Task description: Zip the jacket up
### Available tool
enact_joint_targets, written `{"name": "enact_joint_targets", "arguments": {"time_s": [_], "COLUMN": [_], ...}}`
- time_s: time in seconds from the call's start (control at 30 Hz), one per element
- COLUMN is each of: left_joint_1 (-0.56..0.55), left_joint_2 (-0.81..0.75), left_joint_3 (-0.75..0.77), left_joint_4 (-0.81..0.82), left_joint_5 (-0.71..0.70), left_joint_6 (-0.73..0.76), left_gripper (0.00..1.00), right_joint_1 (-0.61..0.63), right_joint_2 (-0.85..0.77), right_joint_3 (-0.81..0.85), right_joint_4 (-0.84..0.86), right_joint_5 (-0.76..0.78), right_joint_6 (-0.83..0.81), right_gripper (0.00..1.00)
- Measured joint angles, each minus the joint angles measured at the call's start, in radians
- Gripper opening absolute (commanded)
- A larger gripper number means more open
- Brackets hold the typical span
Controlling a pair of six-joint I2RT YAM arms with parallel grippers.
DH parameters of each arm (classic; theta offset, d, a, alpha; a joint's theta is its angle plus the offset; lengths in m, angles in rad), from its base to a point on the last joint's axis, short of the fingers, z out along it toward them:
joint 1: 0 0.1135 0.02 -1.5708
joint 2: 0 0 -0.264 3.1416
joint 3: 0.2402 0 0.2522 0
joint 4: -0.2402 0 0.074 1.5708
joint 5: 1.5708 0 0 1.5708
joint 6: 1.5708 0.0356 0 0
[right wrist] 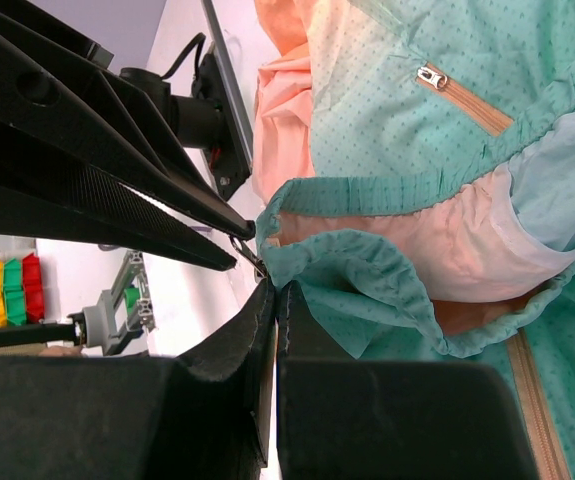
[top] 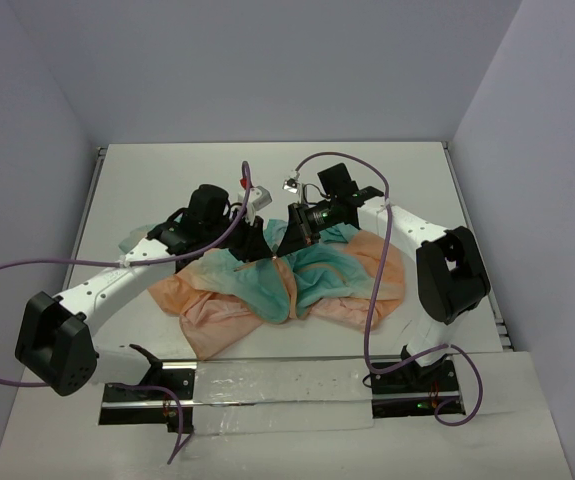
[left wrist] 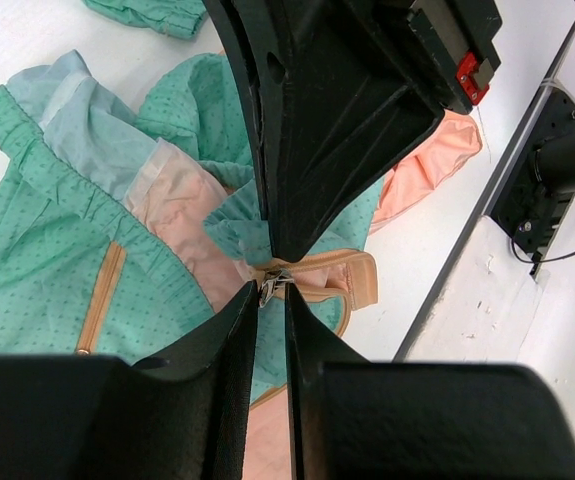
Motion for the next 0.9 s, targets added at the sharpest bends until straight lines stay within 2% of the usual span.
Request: {"name": "enact_joint_targets", "arguments": {"time_s": [0.33,0.5,0.7,0.9], "left_joint_1": [-0.012,-0.015,-0.016,-0.019], "left_joint_2": [0.026,0.033,0.033,0.033], "left_joint_3": [0.000,0.000,0.000,0.000], "left_joint_4": [0.000,0.000,0.000,-0.001], "left_joint_5": [0.009,0.008,0.007,-0.010], "left_joint_6": [0.000,0.003,0.004,0.009], "left_gripper": [0.21,0.01,0.00,0.00], "right_joint_1": [0.000,0.000,0.000,0.000], "right_joint_2": [0.000,0.000,0.000,-0.017], "right_joint_3": [0.000,0.000,0.000,-0.043], "right_joint_4": [-0.014,-0.018,-0.014,0.091], "right_joint_5": [0.004,0.010,0.019,0.040], "right_joint_6": [0.000,0.000,0.023,0.169], "right_gripper": [0.00,0.00,0.00,0.00]}}
